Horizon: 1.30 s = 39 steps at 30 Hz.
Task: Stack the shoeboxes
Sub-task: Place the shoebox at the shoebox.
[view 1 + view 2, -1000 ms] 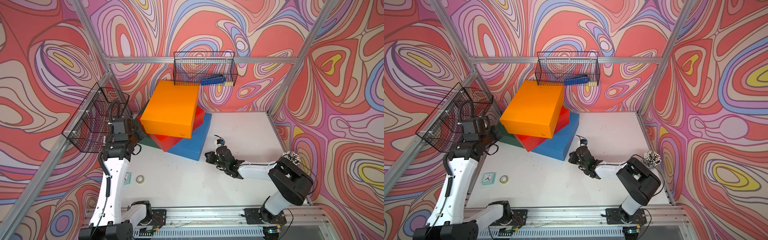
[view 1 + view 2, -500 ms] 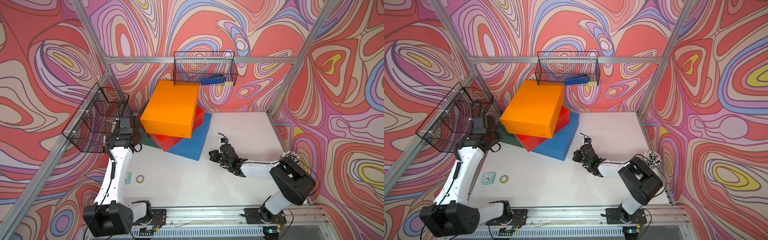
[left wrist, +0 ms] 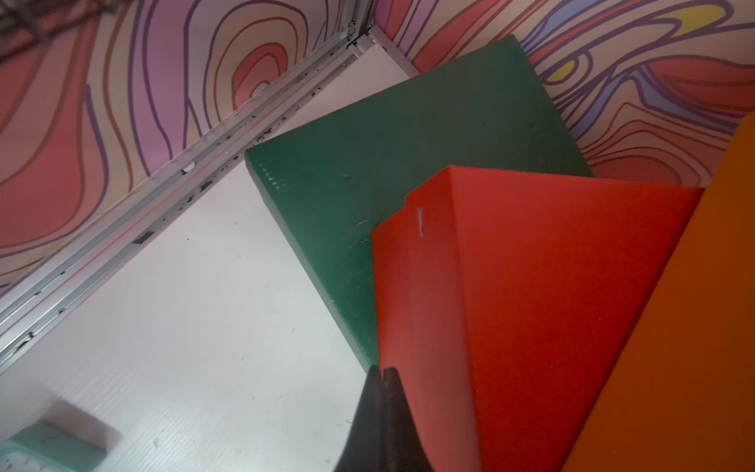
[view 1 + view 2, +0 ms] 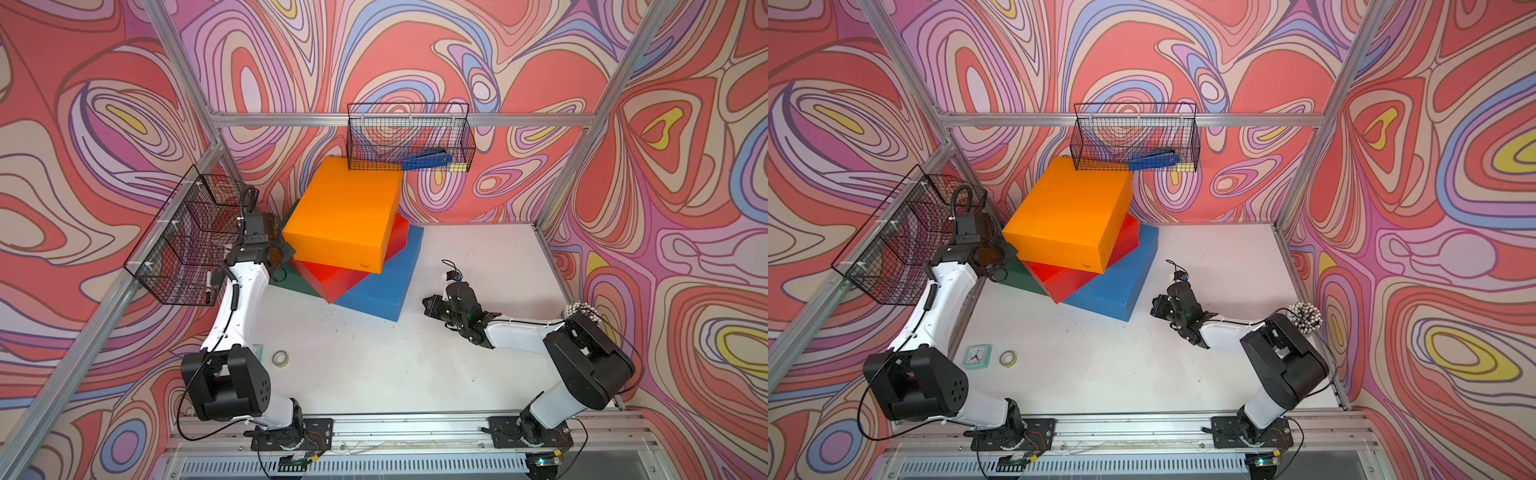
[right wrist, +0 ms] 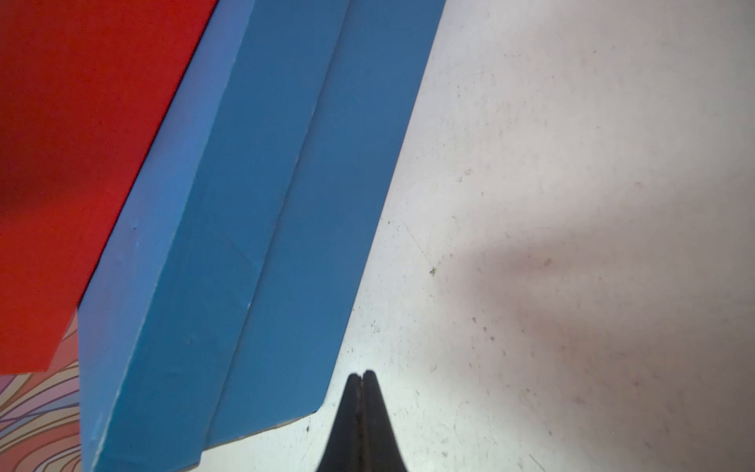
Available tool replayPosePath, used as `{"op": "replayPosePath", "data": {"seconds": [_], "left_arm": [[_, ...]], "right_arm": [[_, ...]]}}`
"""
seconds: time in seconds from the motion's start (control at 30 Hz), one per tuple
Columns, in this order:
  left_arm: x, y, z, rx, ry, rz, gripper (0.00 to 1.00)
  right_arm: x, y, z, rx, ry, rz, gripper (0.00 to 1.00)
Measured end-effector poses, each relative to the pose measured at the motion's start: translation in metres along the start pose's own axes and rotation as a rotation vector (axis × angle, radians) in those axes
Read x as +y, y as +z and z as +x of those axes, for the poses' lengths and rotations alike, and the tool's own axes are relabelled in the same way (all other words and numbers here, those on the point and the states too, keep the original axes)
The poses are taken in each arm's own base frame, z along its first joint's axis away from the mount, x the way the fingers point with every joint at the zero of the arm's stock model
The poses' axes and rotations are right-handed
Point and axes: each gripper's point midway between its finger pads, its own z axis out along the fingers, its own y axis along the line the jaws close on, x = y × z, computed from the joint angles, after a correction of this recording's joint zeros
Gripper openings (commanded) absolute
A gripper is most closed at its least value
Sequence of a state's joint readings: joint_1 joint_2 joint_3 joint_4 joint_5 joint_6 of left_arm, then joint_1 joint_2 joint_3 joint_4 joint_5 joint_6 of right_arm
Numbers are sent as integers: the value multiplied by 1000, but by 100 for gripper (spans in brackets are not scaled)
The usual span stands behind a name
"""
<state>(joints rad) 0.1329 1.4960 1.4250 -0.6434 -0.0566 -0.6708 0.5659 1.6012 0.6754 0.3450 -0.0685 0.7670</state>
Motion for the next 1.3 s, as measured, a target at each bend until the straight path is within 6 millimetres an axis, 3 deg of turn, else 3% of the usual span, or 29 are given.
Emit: {"op": "replayPosePath", "data": {"seconds": [0.37, 0.47, 0.7, 0.9, 1.2, 1.3], "left_arm": [[-17, -5, -20, -14, -47, 129, 1], [0, -8, -52, -104, -130, 87, 1], [3, -3, -60, -126, -196, 47, 0], [-15, 14, -72, -94, -202, 62, 0], [-30, 18, -76, -59, -239, 69, 0], [-59, 22, -108, -134, -191, 187, 0]], "right_arm": [[-5, 12, -6, 20, 16, -8, 0], [-7, 15, -3, 32, 19, -6, 0], [-11, 17, -3, 41, 26, -5, 0], [-14, 21, 0, 55, 30, 0, 0], [-17, 30, 2, 65, 33, 10, 0], [-17, 34, -1, 63, 35, 10, 0]]}}
